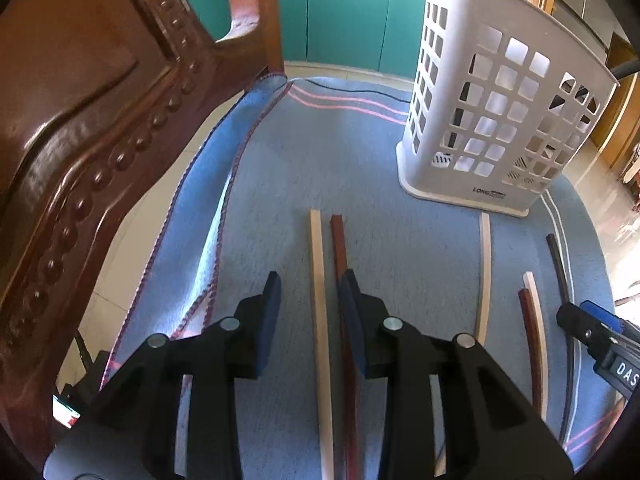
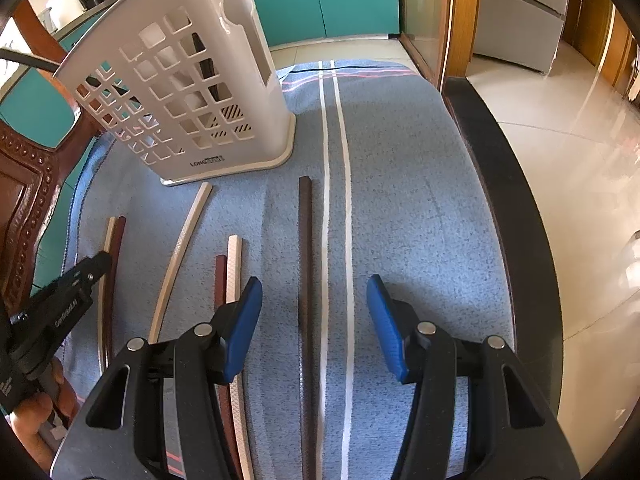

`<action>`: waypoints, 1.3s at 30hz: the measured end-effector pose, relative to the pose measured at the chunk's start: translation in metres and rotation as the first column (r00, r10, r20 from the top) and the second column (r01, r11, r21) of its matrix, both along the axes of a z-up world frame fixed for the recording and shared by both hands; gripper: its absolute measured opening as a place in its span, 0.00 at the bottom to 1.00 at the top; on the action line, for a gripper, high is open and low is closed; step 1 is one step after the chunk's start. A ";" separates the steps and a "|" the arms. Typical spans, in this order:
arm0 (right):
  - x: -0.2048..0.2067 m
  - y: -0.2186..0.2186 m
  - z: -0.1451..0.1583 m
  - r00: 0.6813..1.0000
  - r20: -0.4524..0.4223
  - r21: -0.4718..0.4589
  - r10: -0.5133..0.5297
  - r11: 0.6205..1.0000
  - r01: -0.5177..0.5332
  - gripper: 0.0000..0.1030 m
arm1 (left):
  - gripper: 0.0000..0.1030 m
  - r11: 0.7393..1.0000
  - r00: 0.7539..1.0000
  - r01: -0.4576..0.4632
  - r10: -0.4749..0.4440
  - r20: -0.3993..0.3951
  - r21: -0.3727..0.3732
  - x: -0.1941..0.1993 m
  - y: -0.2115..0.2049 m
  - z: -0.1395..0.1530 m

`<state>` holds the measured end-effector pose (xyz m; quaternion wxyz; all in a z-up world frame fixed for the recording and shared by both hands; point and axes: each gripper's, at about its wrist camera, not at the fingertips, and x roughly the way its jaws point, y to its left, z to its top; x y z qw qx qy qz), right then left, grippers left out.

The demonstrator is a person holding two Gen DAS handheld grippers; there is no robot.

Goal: Organize utensils

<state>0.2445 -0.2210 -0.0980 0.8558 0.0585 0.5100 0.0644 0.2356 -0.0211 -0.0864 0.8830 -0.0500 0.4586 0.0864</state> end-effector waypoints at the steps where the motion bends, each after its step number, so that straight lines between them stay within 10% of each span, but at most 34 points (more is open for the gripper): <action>1: 0.000 0.001 0.000 1.000 0.003 -0.006 0.001 1.000 -0.001 0.52 | 0.32 1.000 1.000 0.003 -0.003 0.001 0.000 0.001 -0.001 0.000; 13: 0.000 0.010 -0.002 1.000 0.015 -0.036 0.006 0.999 -0.005 0.57 | 0.13 0.999 0.999 0.025 -0.025 -0.028 -0.022 0.005 -0.005 -0.006; 39: 0.008 -0.005 0.002 0.999 0.035 -0.060 0.001 0.998 0.001 0.44 | 0.12 0.977 0.989 0.120 -0.103 0.102 -0.178 -0.037 -0.015 0.046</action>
